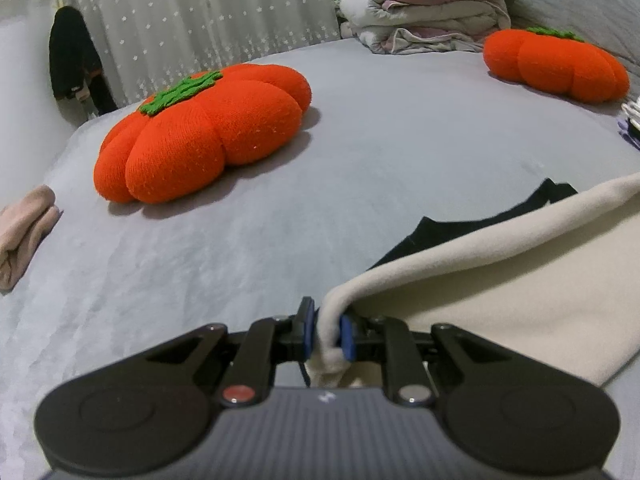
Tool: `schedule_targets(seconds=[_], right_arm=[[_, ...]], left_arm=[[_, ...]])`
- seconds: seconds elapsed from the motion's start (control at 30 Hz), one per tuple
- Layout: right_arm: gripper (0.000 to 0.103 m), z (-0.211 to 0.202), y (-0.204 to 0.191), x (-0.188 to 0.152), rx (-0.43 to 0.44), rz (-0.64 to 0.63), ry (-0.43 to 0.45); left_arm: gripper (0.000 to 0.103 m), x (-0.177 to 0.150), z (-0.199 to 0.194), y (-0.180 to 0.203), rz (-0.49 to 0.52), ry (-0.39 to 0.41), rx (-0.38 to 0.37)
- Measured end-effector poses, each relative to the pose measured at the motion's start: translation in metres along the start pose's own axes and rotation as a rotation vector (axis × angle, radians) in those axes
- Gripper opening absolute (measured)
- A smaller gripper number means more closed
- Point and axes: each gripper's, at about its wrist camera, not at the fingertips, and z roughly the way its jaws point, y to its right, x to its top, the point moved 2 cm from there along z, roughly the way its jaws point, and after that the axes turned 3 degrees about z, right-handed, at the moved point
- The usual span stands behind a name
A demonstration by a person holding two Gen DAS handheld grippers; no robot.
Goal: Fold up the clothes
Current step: 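Carry the cream side edge over the black shirt with both grippers, then lower the folded edge onto the shirt and open both grippers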
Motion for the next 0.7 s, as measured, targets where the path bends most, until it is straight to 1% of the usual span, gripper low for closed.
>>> schedule_targets(seconds=[0.17, 0.23, 0.27, 0.3, 0.33, 0.4, 0.47, 0.63, 0.67, 0.7], right_arm=[[0.007, 0.013, -0.002, 0.000, -0.003, 0.001, -0.018], [0.007, 0.017, -0.003, -0.001, -0.005, 0.002, -0.024], [0.008, 0.018, -0.003, -0.001, -0.005, 0.006, -0.025], [0.011, 0.018, -0.002, -0.001, -0.006, 0.018, -0.023], [0.014, 0.018, -0.001, -0.001, -0.010, 0.030, -0.021], [0.016, 0.019, 0.002, -0.001, -0.032, 0.056, -0.019], [0.016, 0.019, 0.006, -0.001, -0.024, 0.102, -0.021], [0.016, 0.017, 0.013, -0.005, 0.036, 0.186, -0.034], [0.018, 0.017, 0.019, -0.007, 0.055, 0.223, -0.034], [0.024, 0.017, 0.026, -0.009, 0.072, 0.267, -0.036]], left_arm=[[0.016, 0.002, 0.011, 0.004, 0.011, -0.013, 0.017], [0.018, 0.003, 0.013, 0.005, 0.013, -0.016, 0.022], [0.025, 0.003, 0.014, 0.003, 0.005, -0.015, 0.022], [0.034, 0.003, 0.014, -0.001, -0.018, -0.015, 0.015], [0.036, 0.003, 0.014, -0.006, -0.040, -0.014, 0.007], [0.036, 0.002, 0.014, -0.015, -0.086, -0.012, -0.007], [0.036, 0.001, 0.014, -0.025, -0.131, -0.010, -0.022], [0.036, 0.000, 0.014, -0.048, -0.244, -0.006, -0.058], [0.036, 0.000, 0.014, -0.053, -0.267, -0.005, -0.066], [0.036, 0.000, 0.015, -0.057, -0.290, -0.004, -0.073]])
